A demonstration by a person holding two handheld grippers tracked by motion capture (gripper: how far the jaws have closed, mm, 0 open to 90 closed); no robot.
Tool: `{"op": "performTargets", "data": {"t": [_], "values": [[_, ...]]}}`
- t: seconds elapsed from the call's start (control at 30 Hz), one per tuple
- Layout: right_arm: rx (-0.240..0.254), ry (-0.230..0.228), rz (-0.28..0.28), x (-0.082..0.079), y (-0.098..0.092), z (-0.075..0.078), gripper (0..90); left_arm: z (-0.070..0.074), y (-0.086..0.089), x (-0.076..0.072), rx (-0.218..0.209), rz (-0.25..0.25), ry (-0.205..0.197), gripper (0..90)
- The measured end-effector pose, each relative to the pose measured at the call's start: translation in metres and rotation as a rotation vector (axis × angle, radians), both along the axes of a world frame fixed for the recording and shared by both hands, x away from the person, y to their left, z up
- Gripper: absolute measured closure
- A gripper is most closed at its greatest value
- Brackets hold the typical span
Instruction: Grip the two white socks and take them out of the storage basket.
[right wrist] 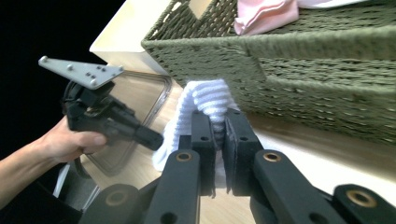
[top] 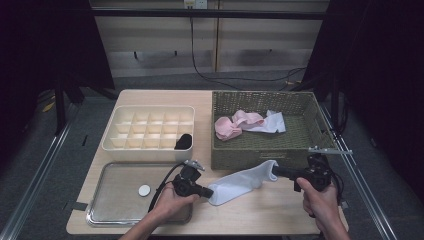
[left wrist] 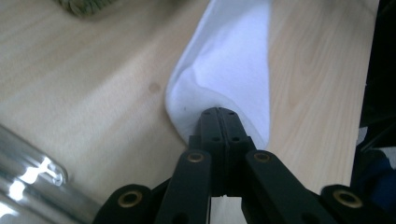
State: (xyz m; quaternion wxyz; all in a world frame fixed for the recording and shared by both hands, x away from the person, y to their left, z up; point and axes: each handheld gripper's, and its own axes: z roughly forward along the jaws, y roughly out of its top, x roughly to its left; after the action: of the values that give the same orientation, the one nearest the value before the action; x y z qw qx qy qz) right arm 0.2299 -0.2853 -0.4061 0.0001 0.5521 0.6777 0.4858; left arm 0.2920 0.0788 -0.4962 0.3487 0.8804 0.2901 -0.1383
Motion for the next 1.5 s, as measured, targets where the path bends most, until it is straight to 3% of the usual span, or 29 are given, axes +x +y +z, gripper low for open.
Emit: {"op": "performTargets", "data": {"t": [0.13, 0.17, 0.23, 0.27, 0.33, 0.37, 0.43, 0.47, 0.53, 0.63, 0.8, 0.93, 1.03, 1.2, 1.37, 1.4, 1.43, 1.5], "values": [[-0.008, 0.025, 0.003, -0.002, -0.003, -0.003, 83.2, 0.003, 0.006, -0.008, 0.028, -0.033, -0.030, 90.0], [-0.011, 0.027, -0.007, -0.003, -0.004, -0.006, 83.2, 0.002, 0.008, -0.008, 0.012, -0.026, -0.016, 90.0], [0.000, 0.042, -0.017, -0.003, -0.007, -0.011, 82.8, 0.003, 0.009, -0.010, 0.035, -0.037, -0.020, 90.0], [-0.007, 0.046, -0.024, -0.003, -0.008, -0.013, 82.7, 0.003, 0.009, -0.010, 0.015, -0.041, -0.016, 90.0], [-0.013, 0.060, -0.026, -0.003, -0.008, -0.018, 82.4, 0.005, 0.012, -0.010, 0.049, -0.061, -0.030, 90.0], [-0.014, 0.068, -0.028, -0.002, -0.009, -0.021, 82.2, 0.004, 0.013, -0.010, 0.024, -0.045, -0.018, 90.0], [-0.027, 0.085, -0.037, 0.000, -0.011, -0.027, 82.1, 0.004, 0.017, -0.009, 0.050, -0.034, -0.036, 90.0], [-0.028, 0.090, -0.038, 0.001, -0.012, -0.030, 81.4, 0.003, 0.018, -0.007, 0.026, -0.034, -0.026, 90.0], [-0.031, 0.106, -0.042, 0.003, -0.013, -0.037, 81.4, 0.003, 0.020, -0.005, 0.041, -0.016, -0.032, 90.0], [-0.054, 0.114, -0.046, 0.006, -0.014, -0.045, 80.8, 0.002, 0.022, -0.002, 0.029, 0.016, -0.031, 90.0], [-0.055, 0.132, -0.066, 0.010, -0.020, -0.058, 77.3, 0.008, 0.023, -0.003, -0.045, 0.035, -0.025, 87.4], [-0.074, 0.129, -0.084, 0.011, -0.023, -0.061, 75.8, 0.017, 0.020, -0.006, -0.110, 0.012, -0.023, 80.1], [-0.077, 0.114, -0.090, 0.009, -0.024, -0.059, 74.2, 0.016, 0.015, -0.010, -0.123, -0.020, -0.001, 79.2], [-0.101, 0.103, -0.085, 0.003, -0.023, -0.055, 68.7, 0.009, 0.010, -0.016, -0.095, -0.054, 0.021, 76.7], [-0.129, 0.108, -0.098, 0.003, -0.024, -0.064, 65.1, 0.005, 0.010, -0.013, -0.036, -0.032, -0.014, 75.6], [-0.134, 0.114, -0.097, 0.004, -0.024, -0.067, 65.3, 0.003, 0.010, -0.011, -0.030, -0.020, 0.002, 74.9], [-0.144, 0.121, -0.098, 0.004, -0.024, -0.070, 65.3, 0.001, 0.011, -0.010, -0.042, -0.006, 0.021, 74.5], [-0.163, 0.134, -0.095, 0.006, -0.025, -0.074, 69.0, 0.000, 0.014, -0.007, -0.044, -0.007, 0.010, 75.2]]}}
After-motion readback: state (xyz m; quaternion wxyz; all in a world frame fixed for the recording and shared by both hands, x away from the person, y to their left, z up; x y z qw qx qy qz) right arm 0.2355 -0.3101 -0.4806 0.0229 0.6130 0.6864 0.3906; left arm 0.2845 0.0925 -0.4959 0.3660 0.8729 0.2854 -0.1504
